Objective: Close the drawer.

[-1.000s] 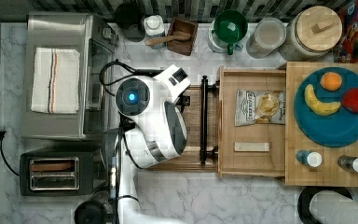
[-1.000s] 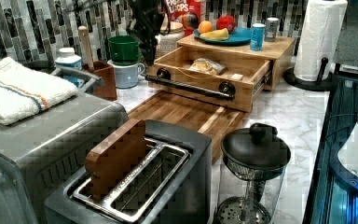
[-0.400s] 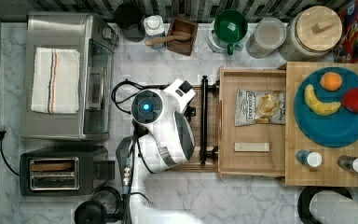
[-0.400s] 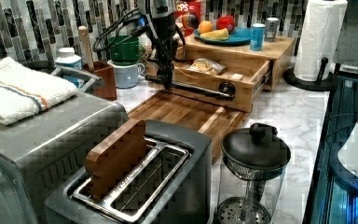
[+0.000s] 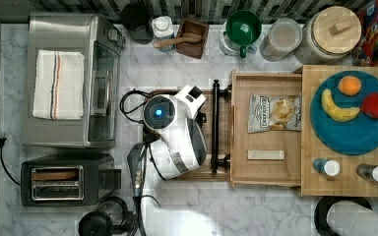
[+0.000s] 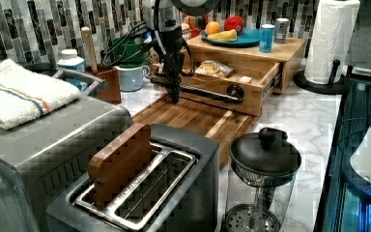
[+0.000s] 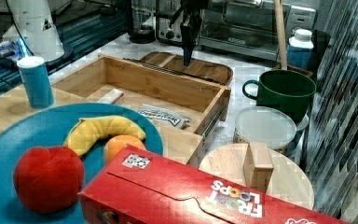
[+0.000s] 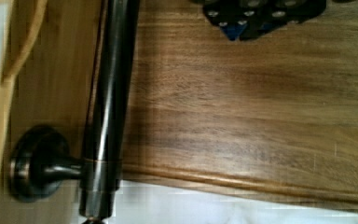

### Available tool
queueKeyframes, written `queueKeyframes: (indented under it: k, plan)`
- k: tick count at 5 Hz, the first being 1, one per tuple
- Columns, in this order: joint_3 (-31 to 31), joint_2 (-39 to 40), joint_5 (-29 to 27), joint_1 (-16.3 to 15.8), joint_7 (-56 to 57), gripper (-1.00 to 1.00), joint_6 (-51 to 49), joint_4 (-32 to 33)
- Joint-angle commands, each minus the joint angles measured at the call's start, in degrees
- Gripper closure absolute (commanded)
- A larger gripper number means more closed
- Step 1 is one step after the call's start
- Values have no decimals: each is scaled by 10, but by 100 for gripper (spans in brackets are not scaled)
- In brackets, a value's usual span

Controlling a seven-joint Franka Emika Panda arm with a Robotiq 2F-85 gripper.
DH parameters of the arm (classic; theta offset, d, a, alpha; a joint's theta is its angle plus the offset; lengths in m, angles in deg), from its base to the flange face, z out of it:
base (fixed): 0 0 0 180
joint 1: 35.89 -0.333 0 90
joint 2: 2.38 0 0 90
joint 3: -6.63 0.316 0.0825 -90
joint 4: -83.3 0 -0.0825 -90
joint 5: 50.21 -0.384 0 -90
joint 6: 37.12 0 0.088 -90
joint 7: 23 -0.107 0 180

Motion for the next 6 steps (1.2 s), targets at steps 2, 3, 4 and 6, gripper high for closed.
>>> queueKeyframes:
  k: [2,3,4,6]
  plan:
    - [-25,0,-1,80,147,100,36,-27]
    - [-25,6,-15,105,171,100,52,-29]
    - [-29,16,-34,131,204,100,50,-44]
    - [-63,44,-37,192,302,100,60,-88]
